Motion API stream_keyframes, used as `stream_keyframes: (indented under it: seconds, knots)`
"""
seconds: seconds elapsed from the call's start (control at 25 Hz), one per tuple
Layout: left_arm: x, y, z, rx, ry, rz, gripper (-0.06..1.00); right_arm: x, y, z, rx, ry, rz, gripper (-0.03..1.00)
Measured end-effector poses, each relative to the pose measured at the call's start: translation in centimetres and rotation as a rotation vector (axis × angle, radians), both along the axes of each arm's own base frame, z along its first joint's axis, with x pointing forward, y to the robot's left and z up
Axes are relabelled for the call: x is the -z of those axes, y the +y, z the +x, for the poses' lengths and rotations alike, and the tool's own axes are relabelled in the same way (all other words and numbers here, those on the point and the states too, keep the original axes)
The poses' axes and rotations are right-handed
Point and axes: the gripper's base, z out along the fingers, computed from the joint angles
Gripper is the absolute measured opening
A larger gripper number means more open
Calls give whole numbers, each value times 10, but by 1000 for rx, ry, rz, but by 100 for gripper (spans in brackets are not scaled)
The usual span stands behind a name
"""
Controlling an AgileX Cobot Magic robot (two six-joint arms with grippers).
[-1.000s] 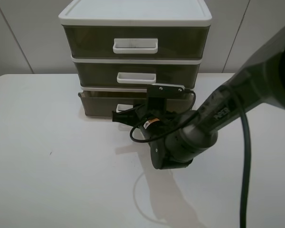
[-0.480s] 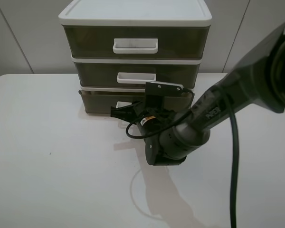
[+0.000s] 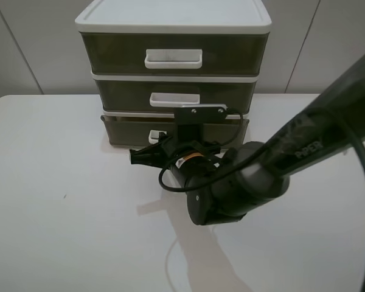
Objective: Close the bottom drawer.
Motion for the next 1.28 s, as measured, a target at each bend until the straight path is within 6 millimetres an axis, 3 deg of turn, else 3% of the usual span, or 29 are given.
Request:
stream_keyframes:
  seconds: [0.12,0.2,0.4,0.52,0.76,0.96,1.12,1.28]
  knots:
    - [0,0,0,0,0,0,72,-4,-10,-13,-32,60,-34,4]
    - [0,0,0,0,0,0,72,-7,-20,-23,-48,108,-53,11]
    - [0,0,0,0,0,0,72,-20,-54,-39,-82,253,-84,53]
    - [0,0,0,0,0,0,72,-30,-80,-43,-92,346,-96,67]
    - [0,0,0,0,0,0,72,-64,-132,-40,-102,500,-93,71]
    - [0,0,0,0,0,0,72,-93,-191,-42,39,620,-75,71]
    - [0,0,0,0,0,0,72,-123,-233,-59,167,600,-94,71]
    - [0,0,0,0,0,0,72,-157,-257,-92,240,476,-107,71]
